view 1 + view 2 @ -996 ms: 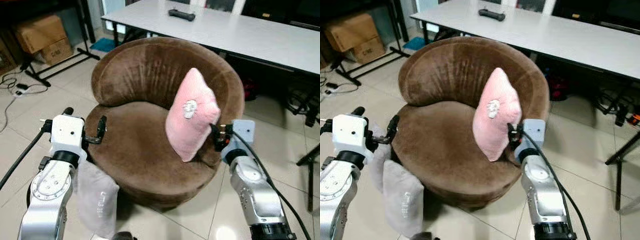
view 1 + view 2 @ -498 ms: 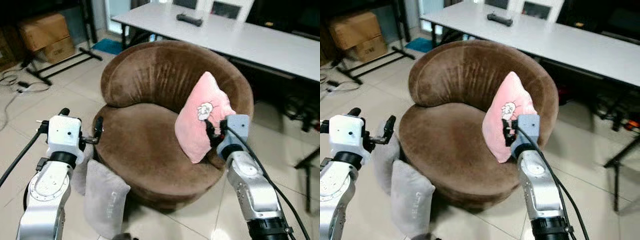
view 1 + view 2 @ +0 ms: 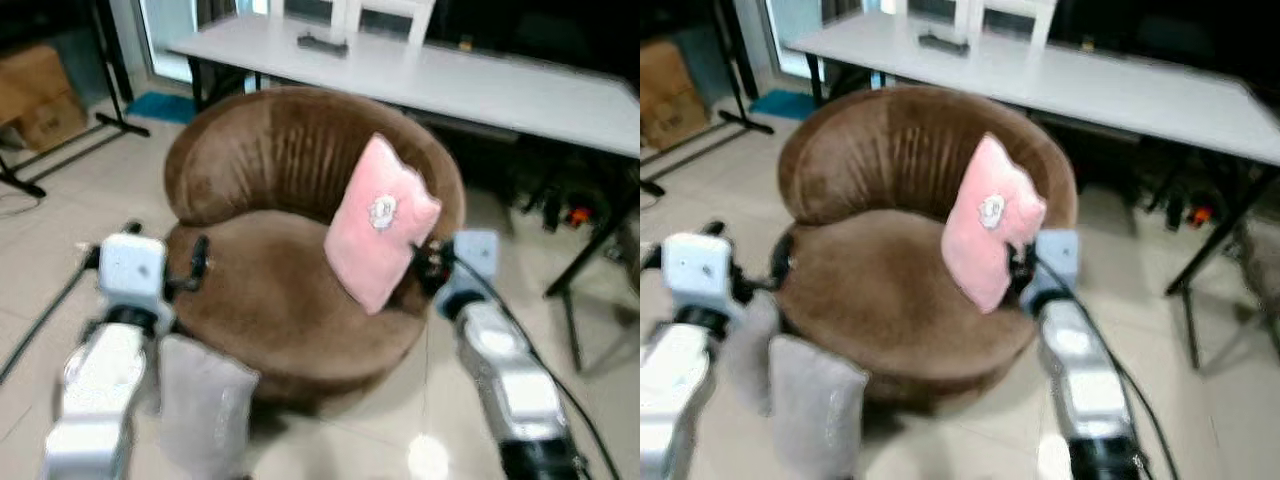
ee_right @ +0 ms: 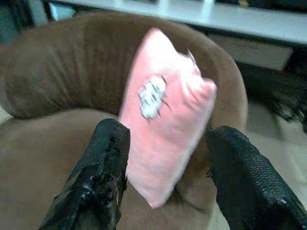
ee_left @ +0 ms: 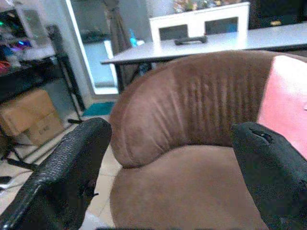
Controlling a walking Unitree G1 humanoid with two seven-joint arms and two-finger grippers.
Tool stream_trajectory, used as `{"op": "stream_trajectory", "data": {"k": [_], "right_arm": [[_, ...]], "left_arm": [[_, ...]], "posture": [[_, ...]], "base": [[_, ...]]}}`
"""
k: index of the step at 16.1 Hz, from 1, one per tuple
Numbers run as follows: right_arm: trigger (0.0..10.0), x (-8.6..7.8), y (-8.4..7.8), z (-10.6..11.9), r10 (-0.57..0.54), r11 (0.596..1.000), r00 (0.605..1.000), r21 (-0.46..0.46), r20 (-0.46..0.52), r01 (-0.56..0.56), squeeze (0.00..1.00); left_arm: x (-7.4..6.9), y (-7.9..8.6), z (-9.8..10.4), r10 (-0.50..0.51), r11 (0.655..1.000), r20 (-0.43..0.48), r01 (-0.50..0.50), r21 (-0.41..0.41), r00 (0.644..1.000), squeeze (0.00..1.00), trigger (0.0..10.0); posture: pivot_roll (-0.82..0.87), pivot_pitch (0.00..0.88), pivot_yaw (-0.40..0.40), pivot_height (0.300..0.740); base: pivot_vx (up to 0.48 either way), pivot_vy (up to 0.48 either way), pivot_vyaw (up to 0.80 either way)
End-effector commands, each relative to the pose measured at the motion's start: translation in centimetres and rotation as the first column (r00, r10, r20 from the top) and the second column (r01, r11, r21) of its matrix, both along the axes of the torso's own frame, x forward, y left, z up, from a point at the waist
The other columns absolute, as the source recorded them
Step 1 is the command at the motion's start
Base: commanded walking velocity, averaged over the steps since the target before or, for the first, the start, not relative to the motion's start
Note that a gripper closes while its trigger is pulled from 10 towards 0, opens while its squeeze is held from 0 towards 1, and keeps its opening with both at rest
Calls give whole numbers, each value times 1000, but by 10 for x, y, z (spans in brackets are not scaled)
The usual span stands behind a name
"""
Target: Move the pillow to the sofa from floor
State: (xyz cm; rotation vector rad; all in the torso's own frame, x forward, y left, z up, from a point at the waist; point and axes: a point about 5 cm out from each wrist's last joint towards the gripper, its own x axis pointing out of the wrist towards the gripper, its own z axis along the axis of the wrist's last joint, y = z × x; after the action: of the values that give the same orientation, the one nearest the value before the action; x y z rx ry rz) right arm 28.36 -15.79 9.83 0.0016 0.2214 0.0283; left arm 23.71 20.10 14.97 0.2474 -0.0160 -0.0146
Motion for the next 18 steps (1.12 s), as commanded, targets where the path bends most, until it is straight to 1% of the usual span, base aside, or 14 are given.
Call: {"op": "stream_trajectory", "data": {"k": [1, 7, 11, 14, 15, 16, 18], "right_arm": [[10000, 1, 2, 2, 6, 1000, 1000, 10, 5, -6, 0], [10000, 3, 5, 5, 35, 999, 999, 15, 18, -35, 0], [10000, 1, 4, 2, 30, 1000, 999, 6, 12, -30, 0], [10000, 0, 4, 2, 35, 999, 999, -8, 11, -35, 0], [10000, 0, 4, 3, 59, 997, 998, -44, 13, -58, 0], [10000, 0, 5, 4, 65, 996, 998, -54, 14, -64, 0], [10000, 0, 10, 4, 108, 993, 994, -43, 14, -108, 0]], "left_arm": [[-1, 4, 2, 20, 1000, 9, -20, 12, 1000, 0, 10000], [-2, 4, 1, 30, 1000, 11, -30, 5, 1000, 0, 10000], [-2, 5, 0, 29, 1000, 9, -30, 9, 1000, 0, 10000], [-2, 5, 1, 32, 999, 15, -32, 7, 999, 0, 10000], [-3, 5, 2, 34, 999, 21, -34, 4, 999, 0, 10000], [-3, 4, 2, 35, 999, 22, -35, 4, 999, 0, 10000], [-2, 2, 2, 28, 1000, 24, -29, 7, 999, 0, 10000]], "posture": [[110, 0, -69, 740], [109, 0, -76, 740], [109, 0, -74, 740], [110, 0, -72, 740], [109, 0, -74, 740], [109, 0, -74, 740], [109, 0, -77, 740]], "base": [[0, 311, 0], [0, 314, 0], [0, 311, 0], [0, 80, 0], [0, 0, 800], [0, 0, 800], [0, 0, 800]]}}
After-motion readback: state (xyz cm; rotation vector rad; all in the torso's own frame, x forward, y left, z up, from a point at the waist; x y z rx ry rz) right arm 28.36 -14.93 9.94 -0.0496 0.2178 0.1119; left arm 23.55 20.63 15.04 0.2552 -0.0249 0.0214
